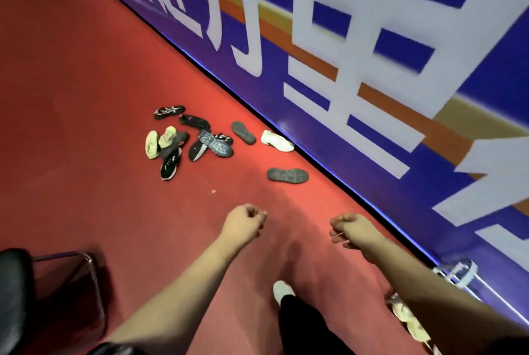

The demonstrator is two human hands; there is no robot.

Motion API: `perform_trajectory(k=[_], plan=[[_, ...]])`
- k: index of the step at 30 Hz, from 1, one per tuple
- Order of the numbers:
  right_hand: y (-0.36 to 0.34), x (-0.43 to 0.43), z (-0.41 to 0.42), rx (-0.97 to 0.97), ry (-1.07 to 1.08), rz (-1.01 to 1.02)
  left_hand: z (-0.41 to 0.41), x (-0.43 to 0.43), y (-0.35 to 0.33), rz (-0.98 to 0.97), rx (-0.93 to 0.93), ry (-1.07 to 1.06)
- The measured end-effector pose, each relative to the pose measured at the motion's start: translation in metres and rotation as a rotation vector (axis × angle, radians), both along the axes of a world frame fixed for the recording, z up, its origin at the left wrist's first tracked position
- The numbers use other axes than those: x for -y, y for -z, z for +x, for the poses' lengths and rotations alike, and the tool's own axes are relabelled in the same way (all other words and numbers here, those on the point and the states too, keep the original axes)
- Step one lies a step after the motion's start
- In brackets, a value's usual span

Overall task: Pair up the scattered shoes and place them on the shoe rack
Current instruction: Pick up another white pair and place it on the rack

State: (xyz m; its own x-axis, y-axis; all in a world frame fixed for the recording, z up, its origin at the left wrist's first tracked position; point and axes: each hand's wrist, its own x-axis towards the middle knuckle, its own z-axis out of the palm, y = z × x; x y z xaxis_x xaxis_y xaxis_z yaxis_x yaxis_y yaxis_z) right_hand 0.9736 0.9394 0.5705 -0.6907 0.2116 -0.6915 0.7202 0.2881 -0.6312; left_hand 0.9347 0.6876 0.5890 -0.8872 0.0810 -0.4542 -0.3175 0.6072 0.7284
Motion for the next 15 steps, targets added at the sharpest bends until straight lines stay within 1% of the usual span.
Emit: perform_trajectory(k=[3, 8, 11, 15], plan=[[0.001, 0.021, -0.062, -0.007, -0.026, 0.009, -0.057, 0.021, -0.013, -0.007, -0.01, -0.038], [-0.001, 0.07, -0.166, -0.014, -0.181, 0.034, -0.143, 0.064, -0.039, -0.033, -0.027, -0.098], [-0.008, 0.111, -0.23, -0.026, -0.258, 0.036, -0.181, 0.104, -0.054, -0.039, -0.029, -0.154], [-0.008, 0.165, -0.306, -0.043, -0.32, 0.009, -0.227, 0.163, -0.056, -0.053, -0.019, -0.227]])
